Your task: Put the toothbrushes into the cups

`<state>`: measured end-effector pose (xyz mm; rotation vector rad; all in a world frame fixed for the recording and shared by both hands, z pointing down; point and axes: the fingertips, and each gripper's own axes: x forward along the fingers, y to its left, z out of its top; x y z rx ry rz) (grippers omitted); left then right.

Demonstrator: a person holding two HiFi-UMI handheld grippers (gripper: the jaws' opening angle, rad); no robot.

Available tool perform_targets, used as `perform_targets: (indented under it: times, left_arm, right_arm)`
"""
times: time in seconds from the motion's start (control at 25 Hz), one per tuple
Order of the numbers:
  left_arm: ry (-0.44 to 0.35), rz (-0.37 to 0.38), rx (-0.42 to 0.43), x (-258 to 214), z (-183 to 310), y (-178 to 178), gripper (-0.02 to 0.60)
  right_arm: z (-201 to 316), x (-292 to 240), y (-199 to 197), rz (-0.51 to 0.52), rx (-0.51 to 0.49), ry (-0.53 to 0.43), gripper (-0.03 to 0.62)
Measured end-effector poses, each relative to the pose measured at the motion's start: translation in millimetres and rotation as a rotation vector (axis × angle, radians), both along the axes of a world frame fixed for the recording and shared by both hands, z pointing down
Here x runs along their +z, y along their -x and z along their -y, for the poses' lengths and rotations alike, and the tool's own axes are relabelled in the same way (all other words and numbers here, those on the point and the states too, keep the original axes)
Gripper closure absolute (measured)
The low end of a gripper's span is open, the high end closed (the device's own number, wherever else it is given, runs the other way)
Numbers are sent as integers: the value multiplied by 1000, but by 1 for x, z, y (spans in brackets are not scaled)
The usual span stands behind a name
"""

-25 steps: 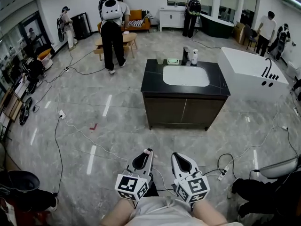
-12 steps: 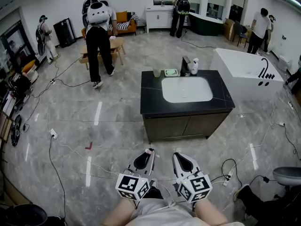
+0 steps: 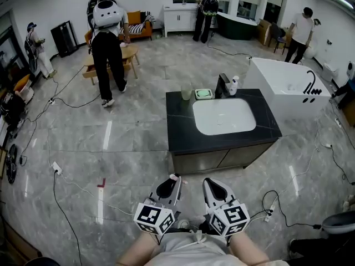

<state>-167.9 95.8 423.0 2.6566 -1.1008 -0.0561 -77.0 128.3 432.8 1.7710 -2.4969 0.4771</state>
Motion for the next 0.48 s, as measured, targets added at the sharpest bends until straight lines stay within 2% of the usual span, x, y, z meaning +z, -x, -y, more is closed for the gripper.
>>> perform_targets:
  times: [0.16,0.48]
  left_arm:
    - [26,-10,-9,9,29,-2,546]
    - [5,27,-69,17,103,-26,546]
  right_arm:
    - [33,8,-6,6,1,6,566]
    - [116,20,-32,40,-51,-4,566]
